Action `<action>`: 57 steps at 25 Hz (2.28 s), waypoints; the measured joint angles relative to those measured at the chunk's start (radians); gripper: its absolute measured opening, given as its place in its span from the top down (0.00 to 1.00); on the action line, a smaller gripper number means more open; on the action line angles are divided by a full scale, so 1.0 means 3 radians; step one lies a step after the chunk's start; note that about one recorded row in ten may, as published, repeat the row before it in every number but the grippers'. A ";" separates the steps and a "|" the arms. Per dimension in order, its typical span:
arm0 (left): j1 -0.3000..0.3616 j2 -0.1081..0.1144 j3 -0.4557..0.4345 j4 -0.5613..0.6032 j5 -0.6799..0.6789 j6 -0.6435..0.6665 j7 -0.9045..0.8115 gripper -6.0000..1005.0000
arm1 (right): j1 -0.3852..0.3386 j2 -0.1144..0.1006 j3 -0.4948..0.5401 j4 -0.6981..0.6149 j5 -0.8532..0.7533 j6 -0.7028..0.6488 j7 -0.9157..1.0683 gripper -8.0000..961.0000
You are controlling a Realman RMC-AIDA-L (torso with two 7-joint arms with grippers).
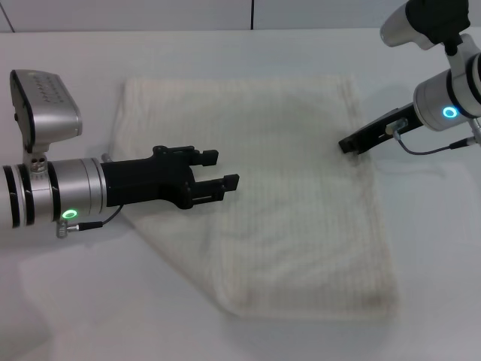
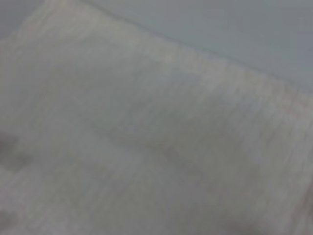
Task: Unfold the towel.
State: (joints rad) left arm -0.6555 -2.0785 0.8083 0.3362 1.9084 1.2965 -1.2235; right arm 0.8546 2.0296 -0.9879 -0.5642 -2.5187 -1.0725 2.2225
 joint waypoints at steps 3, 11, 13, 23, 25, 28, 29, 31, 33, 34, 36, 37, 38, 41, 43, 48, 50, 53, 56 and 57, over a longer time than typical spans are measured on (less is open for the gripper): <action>0.0009 0.0000 0.0000 -0.0010 -0.0013 -0.0047 -0.0003 0.40 | -0.0003 -0.0001 0.0000 0.0011 -0.0006 -0.0001 0.0001 0.99; 0.0007 0.0000 0.0076 -0.0037 -0.0011 -0.0087 -0.0010 0.41 | -0.0006 -0.0006 0.0000 0.0015 -0.0010 -0.0009 0.0003 0.99; 0.0010 0.0000 0.0081 -0.0039 -0.0012 -0.0097 -0.0012 0.41 | -0.0006 -0.0006 0.0000 0.0015 -0.0010 -0.0010 0.0004 0.99; 0.0017 0.0000 0.0086 -0.0113 -0.0002 -0.0213 -0.0017 0.42 | -0.0018 -0.0006 0.0000 0.0018 -0.0011 -0.0015 0.0004 0.99; 0.0017 0.0000 0.0087 -0.0120 -0.0004 -0.0250 -0.0017 0.42 | -0.0021 -0.0004 0.0000 0.0018 -0.0011 -0.0014 0.0004 0.99; 0.0017 0.0000 0.0089 -0.0121 -0.0001 -0.0274 -0.0018 0.42 | -0.0021 0.0003 0.0000 0.0019 -0.0011 -0.0014 0.0004 0.99; 0.0017 0.0000 0.0094 -0.0122 0.0002 -0.0278 -0.0018 0.42 | -0.0021 0.0005 0.0000 0.0019 -0.0011 -0.0014 0.0005 0.99; 0.0017 0.0000 0.0117 -0.0125 0.0004 -0.0280 -0.0018 0.42 | -0.0021 0.0006 0.0000 0.0019 -0.0011 -0.0014 0.0005 0.99; 0.0018 0.0000 0.0153 -0.0125 0.0000 -0.0285 -0.0018 0.42 | -0.0021 0.0007 0.0000 0.0018 -0.0011 -0.0014 0.0006 0.99; 0.0019 0.0000 0.0161 -0.0125 -0.0002 -0.0289 -0.0018 0.42 | -0.0021 0.0009 0.0000 0.0017 -0.0011 -0.0014 0.0006 0.99; 0.0019 0.0000 0.0163 -0.0126 -0.0003 -0.0292 -0.0018 0.43 | -0.0021 0.0011 0.0000 0.0017 -0.0010 -0.0014 0.0006 0.99; 0.0019 0.0000 0.0163 -0.0126 -0.0003 -0.0292 -0.0018 0.43 | -0.0021 0.0012 0.0000 0.0016 -0.0009 -0.0014 0.0006 0.99; 0.0020 0.0000 0.0163 -0.0125 -0.0002 -0.0295 -0.0018 0.43 | -0.0019 0.0013 0.0000 0.0016 -0.0009 -0.0015 0.0006 0.99; 0.0020 0.0000 0.0163 -0.0125 -0.0002 -0.0295 -0.0018 0.43 | -0.0012 0.0014 0.0000 0.0015 -0.0009 -0.0017 0.0006 0.99; 0.0022 0.0000 0.0167 -0.0125 0.0005 -0.0313 -0.0018 0.43 | -0.0006 0.0015 0.0000 0.0014 -0.0009 -0.0018 0.0006 0.99; 0.0023 0.0000 0.0176 -0.0123 0.0010 -0.0324 -0.0020 0.64 | -0.0004 0.0015 0.0000 0.0014 -0.0008 -0.0018 0.0006 0.99; 0.0022 0.0000 0.0177 -0.0123 0.0010 -0.0324 -0.0020 0.64 | -0.0004 0.0015 0.0000 0.0014 -0.0007 -0.0018 0.0006 0.99; 0.0024 0.0000 0.0199 -0.0123 0.0010 -0.0323 -0.0021 0.64 | -0.0009 0.0015 0.0000 0.0014 -0.0006 -0.0017 0.0006 0.99; 0.0027 0.0000 0.0238 -0.0123 0.0010 -0.0314 -0.0021 0.64 | -0.0014 0.0015 0.0000 0.0012 -0.0005 -0.0016 0.0006 0.99; 0.0027 0.0000 0.0238 -0.0123 0.0010 -0.0314 -0.0021 0.64 | -0.0016 0.0015 0.0000 0.0011 -0.0005 -0.0016 0.0006 0.99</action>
State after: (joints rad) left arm -0.6475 -2.0785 0.8797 0.2992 1.9114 1.2024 -1.2298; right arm 0.8498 2.0340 -0.9878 -0.5609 -2.5202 -1.0774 2.2242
